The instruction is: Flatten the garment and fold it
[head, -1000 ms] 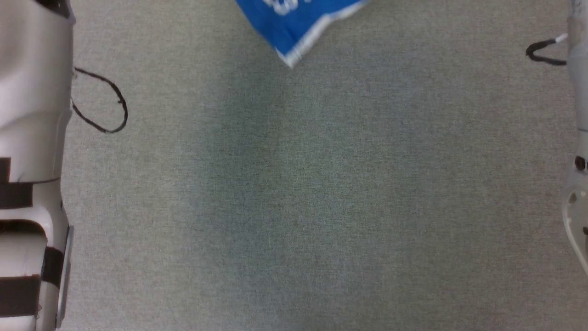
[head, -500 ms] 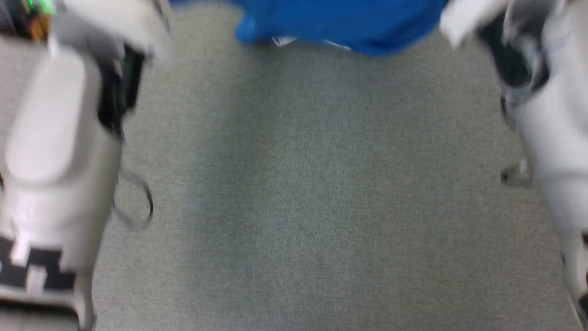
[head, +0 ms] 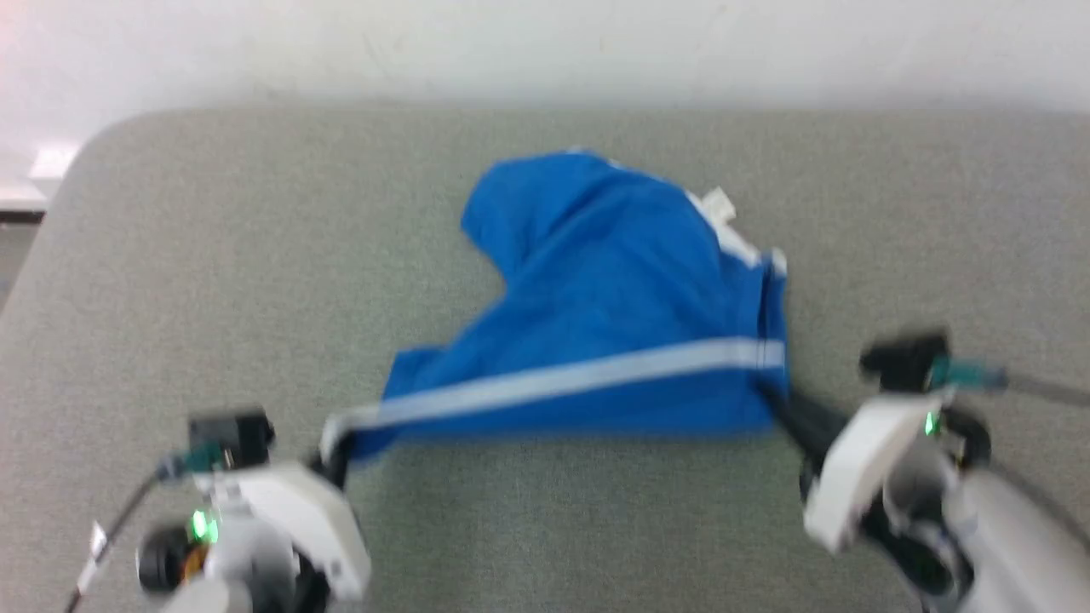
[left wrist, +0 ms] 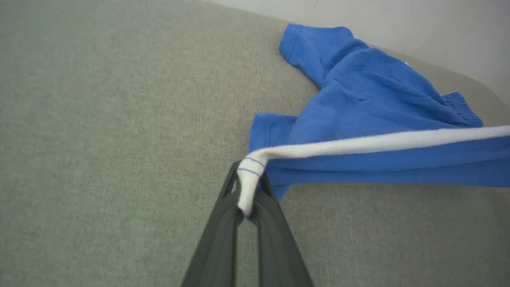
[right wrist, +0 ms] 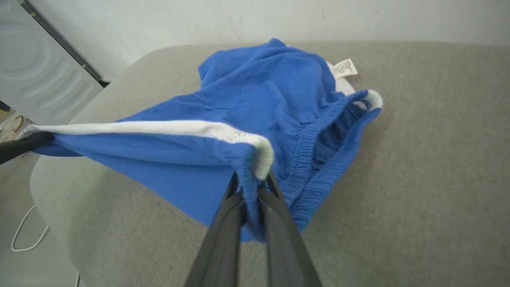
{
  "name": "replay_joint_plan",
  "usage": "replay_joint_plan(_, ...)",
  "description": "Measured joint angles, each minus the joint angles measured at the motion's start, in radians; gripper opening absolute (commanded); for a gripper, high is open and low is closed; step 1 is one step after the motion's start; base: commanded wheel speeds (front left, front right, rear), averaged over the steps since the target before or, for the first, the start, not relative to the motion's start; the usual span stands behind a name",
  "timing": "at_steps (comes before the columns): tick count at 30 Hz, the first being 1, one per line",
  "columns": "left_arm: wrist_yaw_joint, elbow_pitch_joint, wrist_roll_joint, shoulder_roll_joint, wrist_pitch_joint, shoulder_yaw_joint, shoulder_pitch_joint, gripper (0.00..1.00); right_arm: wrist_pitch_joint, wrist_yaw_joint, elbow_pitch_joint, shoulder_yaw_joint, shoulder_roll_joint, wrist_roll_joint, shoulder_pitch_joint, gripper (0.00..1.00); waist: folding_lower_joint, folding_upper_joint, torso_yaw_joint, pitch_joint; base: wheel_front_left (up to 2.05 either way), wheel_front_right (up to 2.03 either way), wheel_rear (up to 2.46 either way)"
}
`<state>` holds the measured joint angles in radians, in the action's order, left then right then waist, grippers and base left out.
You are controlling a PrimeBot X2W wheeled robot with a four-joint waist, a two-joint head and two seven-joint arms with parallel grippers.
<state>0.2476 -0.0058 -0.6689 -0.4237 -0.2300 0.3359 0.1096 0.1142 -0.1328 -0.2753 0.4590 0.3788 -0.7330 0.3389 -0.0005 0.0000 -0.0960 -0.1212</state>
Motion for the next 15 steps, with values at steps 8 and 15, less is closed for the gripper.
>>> replay_joint_plan(8,0.066,-0.067,-0.079,-0.055,-0.214,0.049,-0.245,0.00,0.212,0.000,0.068,0.023,0.059,0.073,-0.230,0.00,0.0001,0.0000,-0.007,0.085,0.00,0.00,0.00)
replay_joint_plan(15,0.091,-0.121,-0.083,-0.084,-0.260,0.057,-0.278,0.00,0.411,0.000,0.147,-0.037,0.054,0.065,-0.336,0.00,0.0002,0.0001,-0.014,0.116,0.00,0.00,0.00)
